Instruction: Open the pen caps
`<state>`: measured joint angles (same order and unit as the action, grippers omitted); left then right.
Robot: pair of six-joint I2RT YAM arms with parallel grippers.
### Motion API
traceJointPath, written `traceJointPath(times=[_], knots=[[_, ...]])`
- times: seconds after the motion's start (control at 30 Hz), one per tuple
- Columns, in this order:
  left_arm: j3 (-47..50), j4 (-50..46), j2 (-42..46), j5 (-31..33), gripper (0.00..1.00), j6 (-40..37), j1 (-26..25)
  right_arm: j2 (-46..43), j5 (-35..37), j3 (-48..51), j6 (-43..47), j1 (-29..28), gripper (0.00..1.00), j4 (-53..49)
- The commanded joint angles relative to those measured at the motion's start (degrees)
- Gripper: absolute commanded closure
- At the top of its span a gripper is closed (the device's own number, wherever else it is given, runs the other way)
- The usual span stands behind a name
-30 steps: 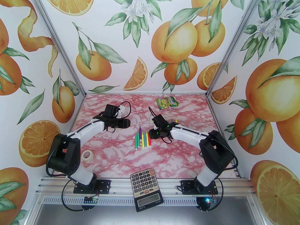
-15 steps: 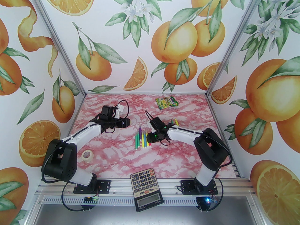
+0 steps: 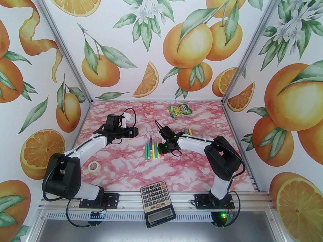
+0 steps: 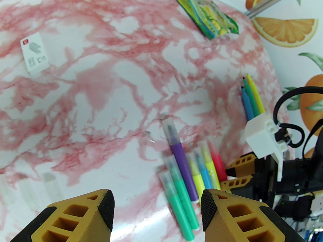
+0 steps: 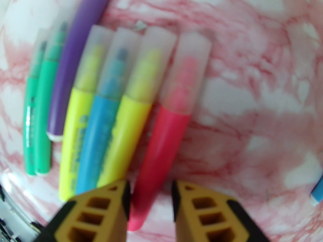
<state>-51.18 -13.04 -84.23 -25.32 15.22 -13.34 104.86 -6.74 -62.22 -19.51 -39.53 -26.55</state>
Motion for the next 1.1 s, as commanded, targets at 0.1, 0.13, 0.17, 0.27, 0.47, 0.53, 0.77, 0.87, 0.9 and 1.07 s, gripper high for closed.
traceJointPath(times=[0.1, 0.13, 0.17, 0.27, 0.47, 0.53, 0.77, 0.87, 0.9, 1.07], knots=[[1.1, 1.8, 2.0, -0.8, 0.39, 0.8, 0.5, 1.5, 7.8, -2.4, -0.2, -0.4, 0.68, -4.8], [1.2, 1.9, 2.0, -0.9, 0.39, 0.9, 0.5, 1.6, 8.8, -2.6, -0.2, -0.5, 0.68, -5.1], [1.2, 2.1, 1.9, -1.0, 0.39, 1.0, 0.5, 1.6, 9.5, -2.6, -0.1, -0.5, 0.68, -5.5], [1.3, 2.7, 1.5, -1.2, 0.40, 1.4, 0.5, 2.0, 10.8, -2.9, -0.1, -0.6, 0.69, -6.1], [1.6, 3.3, 1.1, -1.6, 0.40, 1.8, 0.5, 3.9, 12.5, -4.2, -0.1, -0.9, 0.69, -7.0], [1.7, 3.4, 1.1, -1.6, 0.40, 1.9, 0.5, 4.4, 12.5, -4.7, -0.1, -1.0, 0.70, -7.3], [1.6, 3.8, 0.7, -2.4, 0.40, 2.4, 0.5, 4.4, 12.4, -5.1, -0.1, -1.1, 0.76, -7.4], [1.7, 4.5, 0.3, -2.9, 0.40, 2.9, 0.5, 3.6, 12.4, -4.9, 0.0, -1.1, 0.78, -7.2], [1.6, 4.7, 0.2, -3.0, 0.40, 3.1, 0.5, 3.2, 12.2, -4.7, 0.1, -1.1, 0.79, -7.0], [1.4, 6.3, -1.0, -5.0, 0.41, 4.1, -0.2, -0.5, 8.5, -2.8, 0.5, -1.1, 0.80, -3.5]])
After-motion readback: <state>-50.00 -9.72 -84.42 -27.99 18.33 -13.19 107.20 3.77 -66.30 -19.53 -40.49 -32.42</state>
